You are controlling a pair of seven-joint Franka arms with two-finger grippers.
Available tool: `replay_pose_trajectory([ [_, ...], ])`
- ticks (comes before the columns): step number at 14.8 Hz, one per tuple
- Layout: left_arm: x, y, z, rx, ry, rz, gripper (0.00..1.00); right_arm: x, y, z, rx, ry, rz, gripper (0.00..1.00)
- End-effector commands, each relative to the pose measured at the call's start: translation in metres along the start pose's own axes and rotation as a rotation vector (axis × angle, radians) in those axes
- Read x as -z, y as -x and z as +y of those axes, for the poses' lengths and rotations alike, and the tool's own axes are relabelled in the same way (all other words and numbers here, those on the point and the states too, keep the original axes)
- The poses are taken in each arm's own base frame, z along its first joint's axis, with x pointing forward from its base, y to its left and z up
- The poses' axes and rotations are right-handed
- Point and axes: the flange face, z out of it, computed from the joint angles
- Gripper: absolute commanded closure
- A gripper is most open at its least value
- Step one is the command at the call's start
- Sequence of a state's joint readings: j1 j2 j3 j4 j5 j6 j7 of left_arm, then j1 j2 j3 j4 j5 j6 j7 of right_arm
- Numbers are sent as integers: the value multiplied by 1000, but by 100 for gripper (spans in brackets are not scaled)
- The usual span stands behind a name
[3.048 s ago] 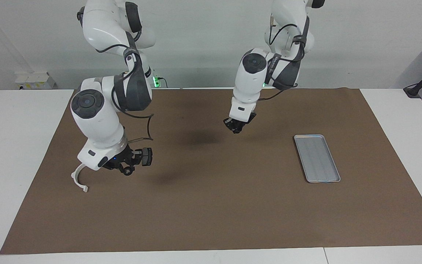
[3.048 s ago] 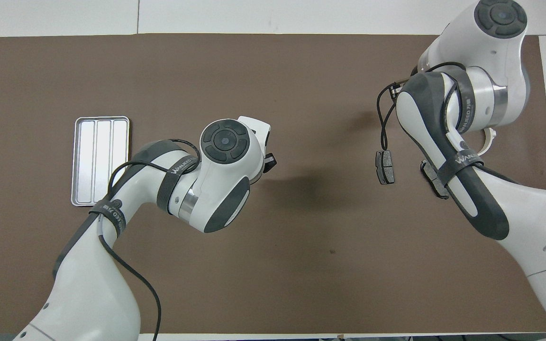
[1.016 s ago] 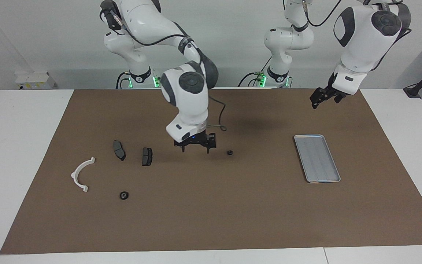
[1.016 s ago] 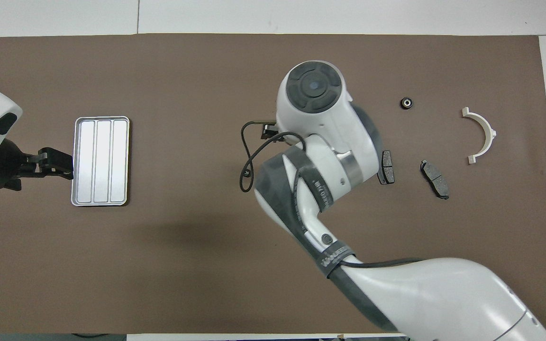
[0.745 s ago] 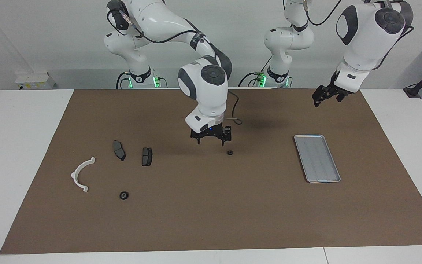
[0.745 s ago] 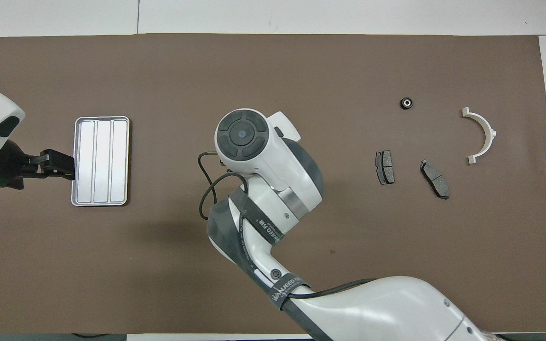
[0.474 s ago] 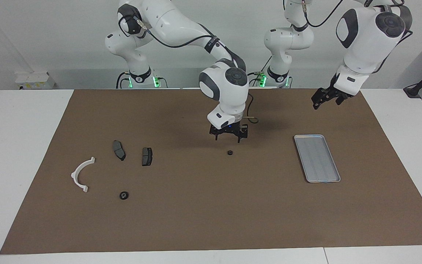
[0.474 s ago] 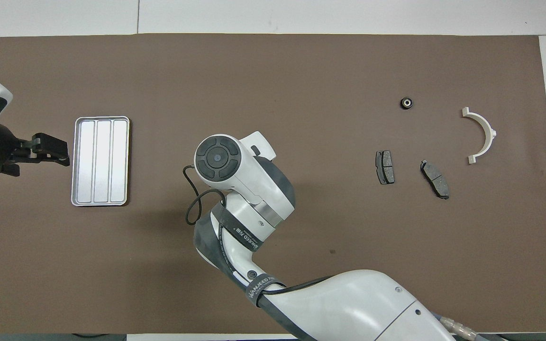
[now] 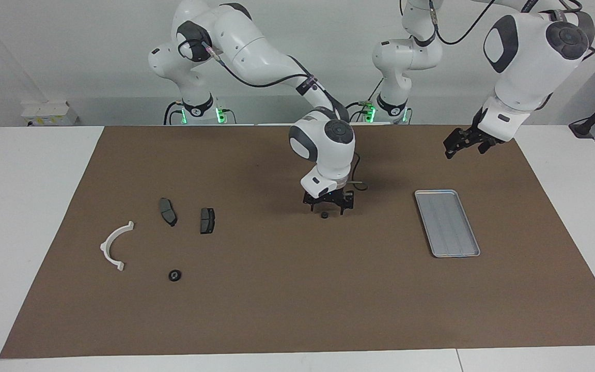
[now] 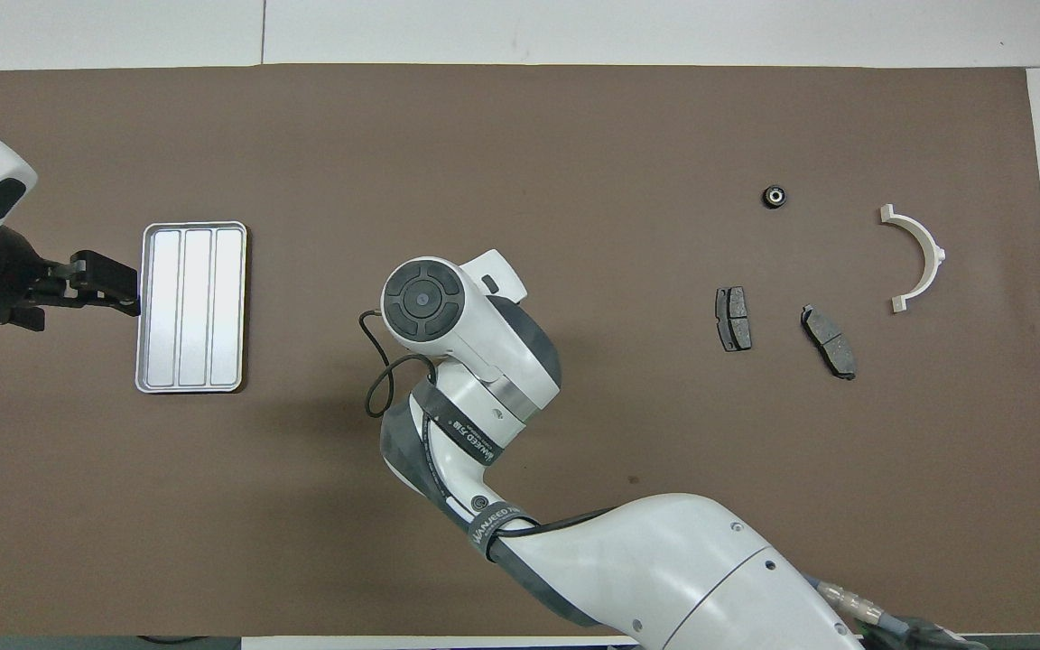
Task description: Place bearing gear from tray to pile
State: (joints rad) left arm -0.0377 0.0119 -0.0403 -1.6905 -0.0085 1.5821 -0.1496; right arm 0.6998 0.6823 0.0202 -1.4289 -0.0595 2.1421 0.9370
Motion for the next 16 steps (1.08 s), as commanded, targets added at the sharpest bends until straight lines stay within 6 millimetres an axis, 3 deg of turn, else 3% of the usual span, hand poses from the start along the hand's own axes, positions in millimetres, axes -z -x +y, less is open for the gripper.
replay_pose_trajectory([
  [1, 7, 6, 10, -29, 12, 11, 0, -4, -10, -4, -5, -32, 33, 0],
  [4, 12, 9, 10, -44, 13, 16, 0, -9, -10, -1, -7, -32, 34, 0],
  [7, 21, 9, 12, -50, 5, 43, 0, -13, -10, 2, -5, -28, 29, 15],
  [13, 22, 12, 10, -37, 6, 41, 0, -20, -14, 13, 11, -10, -2, 20],
  [15, 22, 12, 9, -35, 7, 41, 0, -20, -13, 13, 11, -2, -11, 30],
  [16, 22, 12, 9, -35, 7, 43, 0, -19, -13, 12, 9, -3, -13, 40],
])
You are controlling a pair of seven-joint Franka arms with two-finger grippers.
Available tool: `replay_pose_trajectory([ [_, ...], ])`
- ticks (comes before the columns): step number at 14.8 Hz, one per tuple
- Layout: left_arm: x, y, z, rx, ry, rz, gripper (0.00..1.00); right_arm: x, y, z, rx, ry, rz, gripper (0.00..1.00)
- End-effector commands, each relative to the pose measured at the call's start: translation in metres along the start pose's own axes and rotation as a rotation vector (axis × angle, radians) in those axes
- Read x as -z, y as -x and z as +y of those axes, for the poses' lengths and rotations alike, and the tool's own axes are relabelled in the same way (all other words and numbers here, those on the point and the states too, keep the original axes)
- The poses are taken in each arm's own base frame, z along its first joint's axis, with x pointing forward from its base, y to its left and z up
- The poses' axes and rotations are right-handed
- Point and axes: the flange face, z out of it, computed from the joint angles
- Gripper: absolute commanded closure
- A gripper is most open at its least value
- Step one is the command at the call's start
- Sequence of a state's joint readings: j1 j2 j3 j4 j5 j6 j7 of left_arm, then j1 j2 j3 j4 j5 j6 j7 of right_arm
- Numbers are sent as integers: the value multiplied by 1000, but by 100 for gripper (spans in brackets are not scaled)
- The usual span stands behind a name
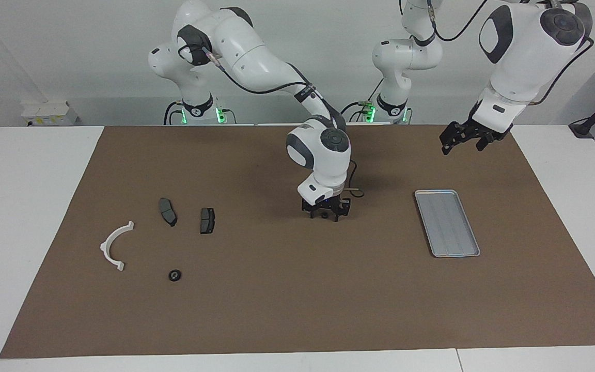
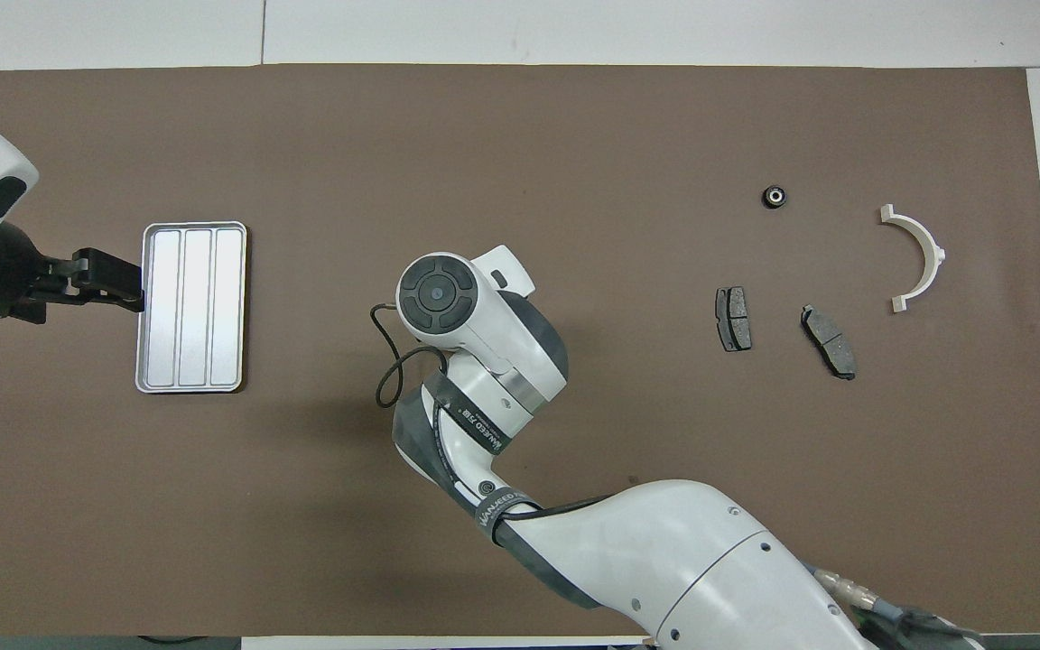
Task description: Place bearing gear from tray to pile
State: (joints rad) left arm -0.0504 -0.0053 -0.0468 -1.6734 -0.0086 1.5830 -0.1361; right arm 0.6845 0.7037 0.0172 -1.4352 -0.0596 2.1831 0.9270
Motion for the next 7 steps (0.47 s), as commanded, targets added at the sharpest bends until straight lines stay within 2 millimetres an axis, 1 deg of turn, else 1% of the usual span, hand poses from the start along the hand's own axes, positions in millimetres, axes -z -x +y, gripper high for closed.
replay_pose_trajectory([
  [1, 5, 5, 0, -2, 4, 8, 0, -2, -4, 6, 7, -1, -29, 51],
  [4, 5, 5, 0, -2, 4, 8, 0, -1, -4, 5, -1, -8, -38, 90],
  [5, 5, 5, 0, -2, 4, 8, 0, -1, -4, 5, -1, -11, -36, 100],
  [7, 5, 5, 0, -2, 4, 8, 0, -1, -3, 4, 0, -12, -37, 100],
])
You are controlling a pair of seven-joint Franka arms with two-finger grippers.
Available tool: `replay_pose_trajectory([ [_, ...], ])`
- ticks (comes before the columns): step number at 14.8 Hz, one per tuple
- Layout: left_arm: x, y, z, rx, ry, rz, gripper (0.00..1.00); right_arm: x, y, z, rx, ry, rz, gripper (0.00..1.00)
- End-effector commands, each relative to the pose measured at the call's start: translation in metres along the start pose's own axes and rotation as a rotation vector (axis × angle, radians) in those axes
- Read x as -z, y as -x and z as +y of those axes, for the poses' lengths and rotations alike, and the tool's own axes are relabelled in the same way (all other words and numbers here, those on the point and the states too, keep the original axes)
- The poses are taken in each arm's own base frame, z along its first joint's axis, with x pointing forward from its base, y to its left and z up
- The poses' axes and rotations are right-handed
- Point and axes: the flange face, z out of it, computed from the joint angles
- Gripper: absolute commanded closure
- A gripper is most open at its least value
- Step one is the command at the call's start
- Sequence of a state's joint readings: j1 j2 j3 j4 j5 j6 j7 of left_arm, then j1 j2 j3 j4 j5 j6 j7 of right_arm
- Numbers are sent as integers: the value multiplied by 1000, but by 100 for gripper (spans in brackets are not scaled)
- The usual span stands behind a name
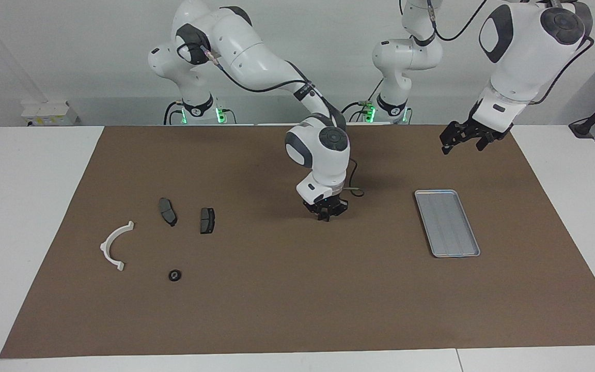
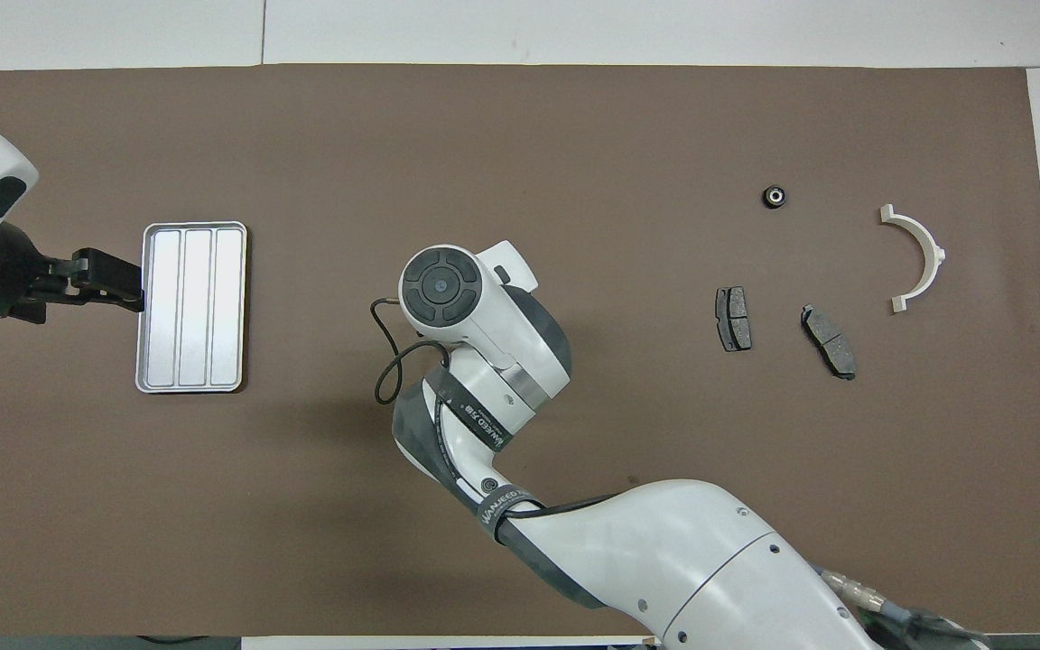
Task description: Place bearing gear from tray to pile
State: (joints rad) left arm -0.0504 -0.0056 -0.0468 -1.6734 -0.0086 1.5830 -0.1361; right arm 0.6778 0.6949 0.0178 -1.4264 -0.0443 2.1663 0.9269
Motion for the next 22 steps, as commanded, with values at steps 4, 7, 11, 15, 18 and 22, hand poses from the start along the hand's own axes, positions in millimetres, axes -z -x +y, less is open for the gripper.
replay_pose_trajectory([
  [4, 5, 5, 0, -4, 4, 8, 0, -8, -6, 12, 23, 51, -48, 100],
  [7, 5, 5, 0, -2, 4, 8, 0, 56, -84, 63, 89, 56, -82, 100],
  [11, 5, 5, 0, -2, 4, 8, 0, 78, -161, 161, 251, 42, -77, 100],
  [15, 5, 5, 0, -2, 4, 8, 0, 45, -191, 223, 299, 29, -49, 100],
  [18, 5, 5, 0, -2, 4, 8, 0, 31, -206, 274, 298, 36, -59, 100],
  [22, 5, 5, 0, -4, 4, 8, 0, 7, -211, 307, 287, 27, -54, 100],
])
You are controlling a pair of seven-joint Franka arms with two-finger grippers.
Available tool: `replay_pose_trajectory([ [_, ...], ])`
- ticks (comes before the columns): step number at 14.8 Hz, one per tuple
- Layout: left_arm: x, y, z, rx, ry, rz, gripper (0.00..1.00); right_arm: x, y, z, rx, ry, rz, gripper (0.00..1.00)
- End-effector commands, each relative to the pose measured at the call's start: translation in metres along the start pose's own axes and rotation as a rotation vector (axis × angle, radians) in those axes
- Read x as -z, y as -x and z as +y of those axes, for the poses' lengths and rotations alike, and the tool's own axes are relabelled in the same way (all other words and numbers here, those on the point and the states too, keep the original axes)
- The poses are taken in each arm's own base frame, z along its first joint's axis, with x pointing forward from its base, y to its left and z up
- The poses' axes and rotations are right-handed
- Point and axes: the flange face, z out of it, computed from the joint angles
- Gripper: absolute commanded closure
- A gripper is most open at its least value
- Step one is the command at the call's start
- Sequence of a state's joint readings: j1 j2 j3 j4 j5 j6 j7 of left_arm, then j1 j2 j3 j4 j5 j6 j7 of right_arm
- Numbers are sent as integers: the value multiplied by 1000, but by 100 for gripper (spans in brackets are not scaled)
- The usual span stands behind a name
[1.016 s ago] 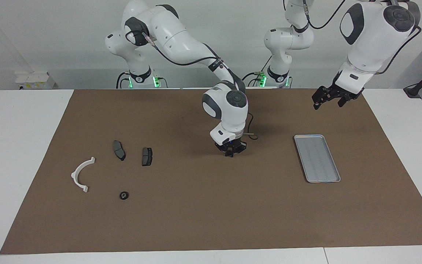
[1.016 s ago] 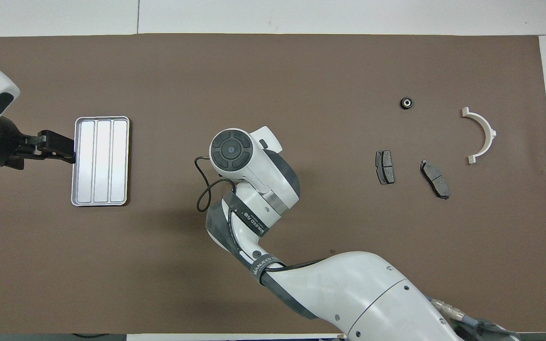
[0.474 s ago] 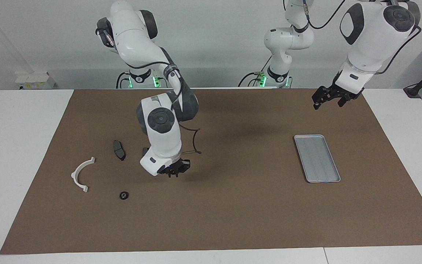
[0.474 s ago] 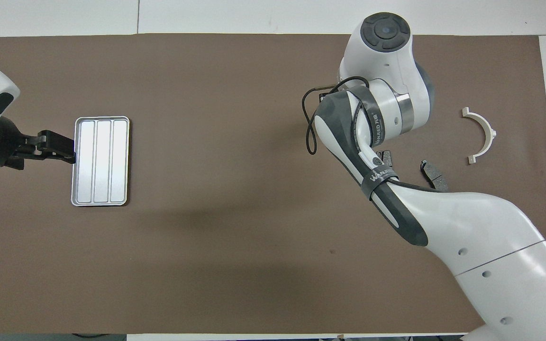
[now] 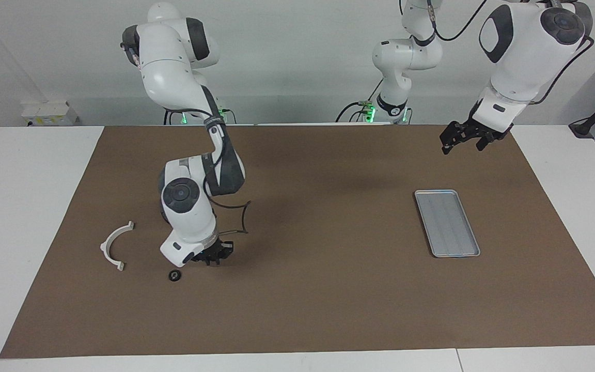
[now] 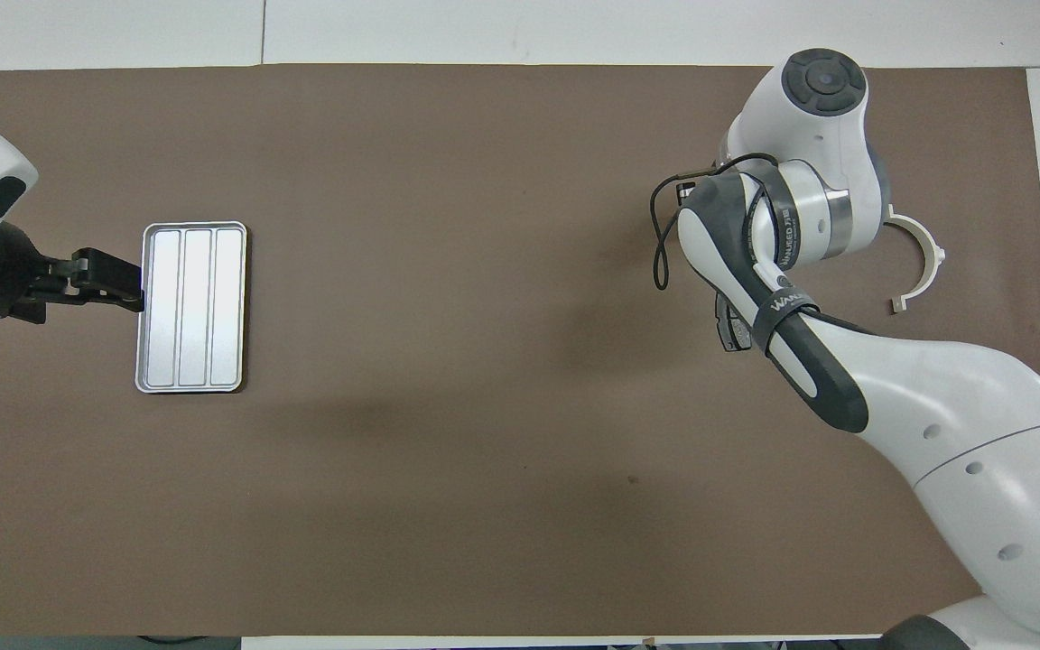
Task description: Place bearing gear from tray to pile
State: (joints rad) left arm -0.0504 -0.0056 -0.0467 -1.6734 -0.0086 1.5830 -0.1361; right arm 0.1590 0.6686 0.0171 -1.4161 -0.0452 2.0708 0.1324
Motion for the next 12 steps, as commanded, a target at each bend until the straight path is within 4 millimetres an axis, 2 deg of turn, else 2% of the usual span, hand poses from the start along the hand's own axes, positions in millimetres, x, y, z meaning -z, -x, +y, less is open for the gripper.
replay_pose_trajectory([
  [1, 5, 5, 0, -2, 4, 8, 0, -5, 8, 4, 5, -22, 5, 100],
  [4, 5, 5, 0, -4, 4, 8, 0, -16, 11, 6, -5, -31, 12, 100],
  [7, 5, 5, 0, -2, 4, 8, 0, -16, 11, 12, -13, -30, 16, 100],
  [8, 5, 5, 0, -2, 4, 8, 0, -15, 11, 11, -14, -32, 18, 20],
  [9, 5, 5, 0, -2, 4, 8, 0, -15, 11, 9, -12, -30, 15, 0],
  [12, 5, 5, 0, -2, 4, 8, 0, -6, 12, 6, -6, -25, 20, 0],
])
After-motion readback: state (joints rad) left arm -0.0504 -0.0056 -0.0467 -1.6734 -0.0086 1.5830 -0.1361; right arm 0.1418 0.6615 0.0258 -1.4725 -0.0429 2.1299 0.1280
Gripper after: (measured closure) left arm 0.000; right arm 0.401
